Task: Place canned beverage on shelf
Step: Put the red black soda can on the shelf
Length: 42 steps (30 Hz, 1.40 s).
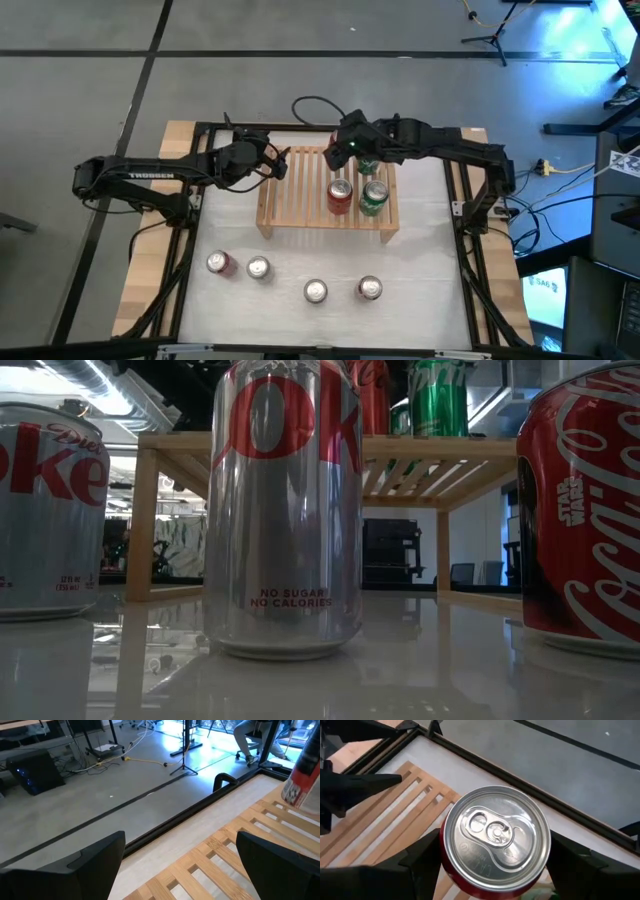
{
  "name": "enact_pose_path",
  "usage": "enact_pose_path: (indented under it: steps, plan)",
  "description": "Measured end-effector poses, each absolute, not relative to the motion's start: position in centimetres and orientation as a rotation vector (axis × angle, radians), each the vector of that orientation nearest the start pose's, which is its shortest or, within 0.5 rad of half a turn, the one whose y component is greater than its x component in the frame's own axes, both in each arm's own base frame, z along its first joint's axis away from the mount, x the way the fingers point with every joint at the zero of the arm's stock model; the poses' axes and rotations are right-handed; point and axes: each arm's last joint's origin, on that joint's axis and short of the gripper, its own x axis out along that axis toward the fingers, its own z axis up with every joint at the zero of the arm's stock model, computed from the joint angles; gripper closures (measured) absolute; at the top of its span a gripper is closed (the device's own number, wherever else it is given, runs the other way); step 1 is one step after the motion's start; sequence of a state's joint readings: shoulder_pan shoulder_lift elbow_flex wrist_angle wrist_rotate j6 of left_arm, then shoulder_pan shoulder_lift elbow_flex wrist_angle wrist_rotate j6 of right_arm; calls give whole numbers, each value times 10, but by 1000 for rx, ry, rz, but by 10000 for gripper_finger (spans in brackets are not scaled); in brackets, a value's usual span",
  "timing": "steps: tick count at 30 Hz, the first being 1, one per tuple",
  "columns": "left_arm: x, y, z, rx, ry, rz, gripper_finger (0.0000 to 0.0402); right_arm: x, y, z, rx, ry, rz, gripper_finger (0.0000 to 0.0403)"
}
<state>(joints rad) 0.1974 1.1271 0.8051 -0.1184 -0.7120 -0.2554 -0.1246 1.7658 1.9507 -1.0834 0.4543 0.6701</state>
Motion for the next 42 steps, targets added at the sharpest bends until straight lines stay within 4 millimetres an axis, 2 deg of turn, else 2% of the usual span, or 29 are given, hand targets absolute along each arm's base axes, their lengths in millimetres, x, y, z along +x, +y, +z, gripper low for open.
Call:
enact_pose_path:
  steps: [11, 42]
  plan:
    - [231, 65, 283, -118, 325, 939, 29, 367, -59, 374, 435, 758, -836, 113]
    - [231, 65, 283, -123, 328, 921, 29, 367, -59, 374, 437, 760, -831, 113]
